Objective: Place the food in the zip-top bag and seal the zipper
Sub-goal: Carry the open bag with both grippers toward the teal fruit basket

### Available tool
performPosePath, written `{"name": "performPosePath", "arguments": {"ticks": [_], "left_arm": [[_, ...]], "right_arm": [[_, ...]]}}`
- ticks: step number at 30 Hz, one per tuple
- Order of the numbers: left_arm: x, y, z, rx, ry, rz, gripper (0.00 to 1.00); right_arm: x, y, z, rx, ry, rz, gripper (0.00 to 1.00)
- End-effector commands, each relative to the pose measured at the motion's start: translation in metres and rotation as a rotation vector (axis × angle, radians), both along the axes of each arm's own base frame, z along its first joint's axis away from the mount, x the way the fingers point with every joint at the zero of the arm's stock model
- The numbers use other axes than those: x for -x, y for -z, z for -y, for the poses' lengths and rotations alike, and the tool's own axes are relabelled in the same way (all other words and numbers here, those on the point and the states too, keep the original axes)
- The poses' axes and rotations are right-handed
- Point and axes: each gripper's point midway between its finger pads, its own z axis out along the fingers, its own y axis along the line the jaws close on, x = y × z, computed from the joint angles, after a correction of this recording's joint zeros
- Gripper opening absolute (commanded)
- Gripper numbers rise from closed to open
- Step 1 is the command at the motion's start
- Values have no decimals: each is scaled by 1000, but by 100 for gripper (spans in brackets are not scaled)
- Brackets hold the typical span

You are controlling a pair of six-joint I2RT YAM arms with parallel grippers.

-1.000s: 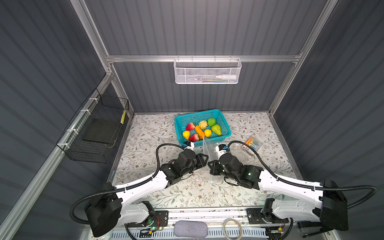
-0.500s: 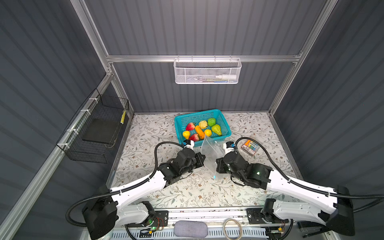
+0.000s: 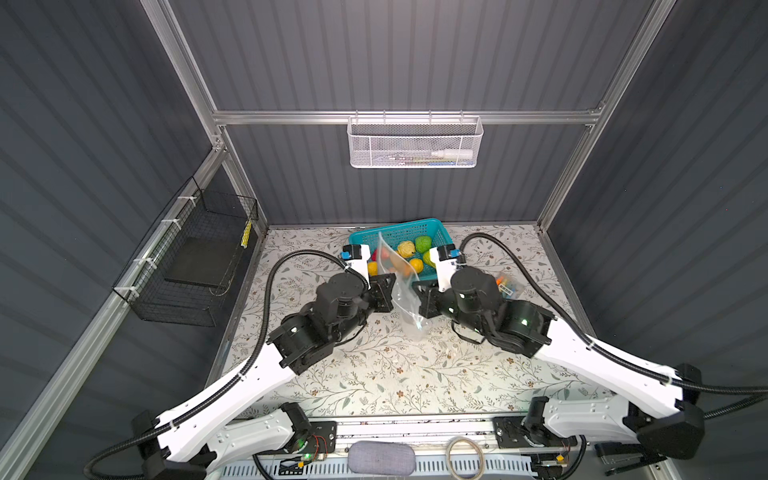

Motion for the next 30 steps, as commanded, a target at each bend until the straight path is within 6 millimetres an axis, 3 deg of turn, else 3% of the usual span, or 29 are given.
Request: {"name": "performPosePath", "arguments": {"ticks": [1, 6, 11, 15, 22, 26, 30], "left_arm": [[5, -34, -39, -120, -93, 111, 0], [4, -57, -71, -247, -193, 159, 0], [-7, -35, -75, -409, -235, 120, 0], [-13, -1, -73, -480, -241, 99, 0], [-18, 71, -68, -562, -191, 12, 0], [-33, 115, -68, -471, -110, -158, 0], [-40, 130, -66, -445, -96, -202, 0]], "right_arm": [[7, -12, -41, -44, -168, 7, 0], [-5, -4, -75, -88, -193, -40, 0], [-26, 28, -84, -99, -92, -108, 0], [-37, 58, -82, -149, 8, -158, 0], [-54, 102, -55, -130, 191, -162, 0], [-61, 120, -46, -85, 242, -173, 0], [-70, 137, -40, -61, 263, -213, 0]]}}
